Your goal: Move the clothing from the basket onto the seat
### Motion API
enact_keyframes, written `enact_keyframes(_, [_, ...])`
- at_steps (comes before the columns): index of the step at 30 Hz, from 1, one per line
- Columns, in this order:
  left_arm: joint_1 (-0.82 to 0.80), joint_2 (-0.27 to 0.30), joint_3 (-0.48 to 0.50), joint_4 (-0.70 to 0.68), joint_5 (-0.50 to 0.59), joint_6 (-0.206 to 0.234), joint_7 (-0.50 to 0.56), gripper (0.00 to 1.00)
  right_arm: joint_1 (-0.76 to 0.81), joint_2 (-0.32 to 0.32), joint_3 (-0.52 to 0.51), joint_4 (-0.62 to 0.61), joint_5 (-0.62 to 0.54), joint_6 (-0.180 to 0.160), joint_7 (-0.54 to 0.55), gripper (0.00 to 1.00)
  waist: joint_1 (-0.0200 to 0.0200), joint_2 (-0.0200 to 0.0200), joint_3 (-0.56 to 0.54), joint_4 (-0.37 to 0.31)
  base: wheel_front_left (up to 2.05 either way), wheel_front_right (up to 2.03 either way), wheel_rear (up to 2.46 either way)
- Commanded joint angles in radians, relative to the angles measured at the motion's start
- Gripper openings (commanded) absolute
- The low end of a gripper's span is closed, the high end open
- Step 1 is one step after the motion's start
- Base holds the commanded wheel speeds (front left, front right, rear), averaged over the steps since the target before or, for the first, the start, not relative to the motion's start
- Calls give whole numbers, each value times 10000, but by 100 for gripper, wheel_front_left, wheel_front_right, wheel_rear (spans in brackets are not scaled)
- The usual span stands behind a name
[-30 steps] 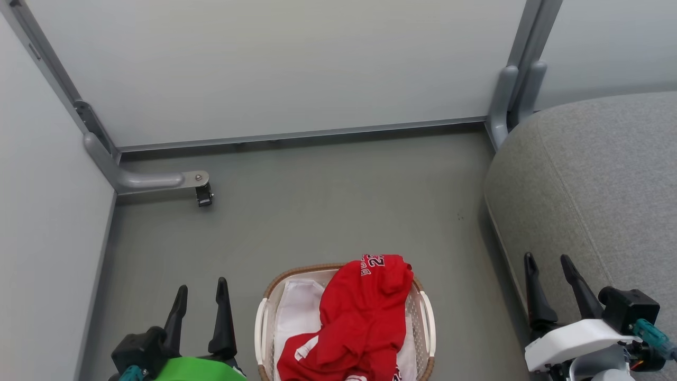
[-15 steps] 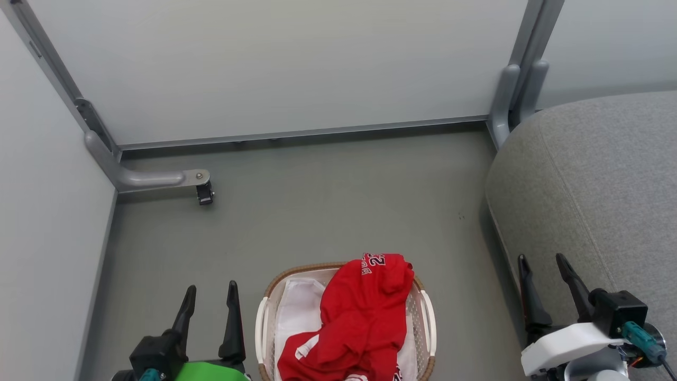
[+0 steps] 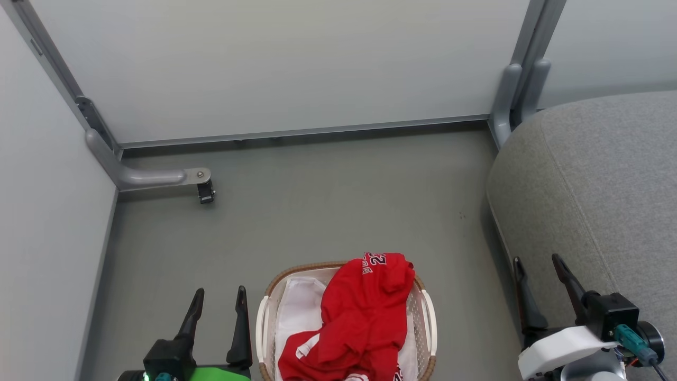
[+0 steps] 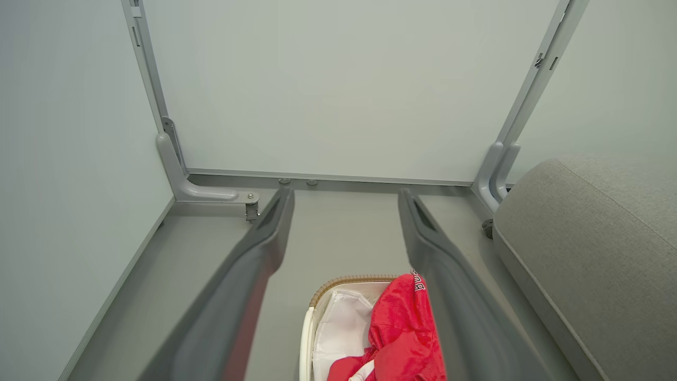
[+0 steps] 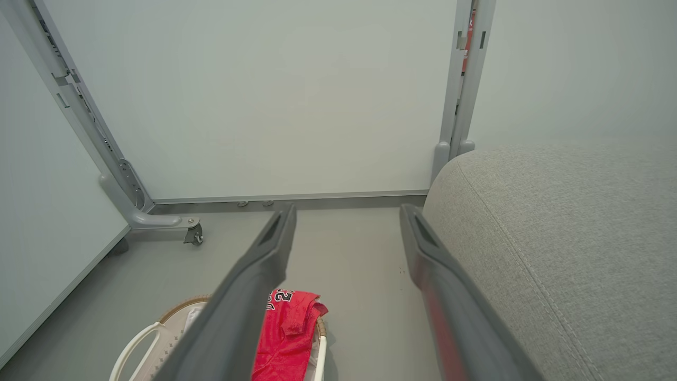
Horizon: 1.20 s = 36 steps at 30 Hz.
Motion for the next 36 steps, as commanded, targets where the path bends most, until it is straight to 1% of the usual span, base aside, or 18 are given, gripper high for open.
enact_keyframes(1, [129, 62, -15, -3, 9, 21, -4, 100, 88, -60, 1, 24, 21, -3, -46, 100, -1, 0, 0, 0, 0, 0, 0])
enact_keyframes(16, [60, 62, -47, 73, 8, -47, -4, 100, 36, -60, 25, 37, 129, -3, -46, 100, -1, 0, 74, -21, 0, 0, 0])
enact_keyframes(22, [-315, 61, -163, 134, 413, -227, -4, 100, -151, -58, -36, -122, 40, -3, -46, 100, -1, 0, 343, -28, 0, 0, 0])
enact_keyframes(30, [-1430, 58, -494, 374, 1139, -618, -4, 100, -515, -58, -89, -471, -24, -3, -35, 100, -1, 0, 1183, -88, 0, 0, 0])
enact_keyframes(36, [-2967, 58, -961, 1171, 1610, -892, 0, 100, -1070, -57, -259, -829, -57, -3, -35, 100, -1, 0, 2456, -228, 0, 0, 0])
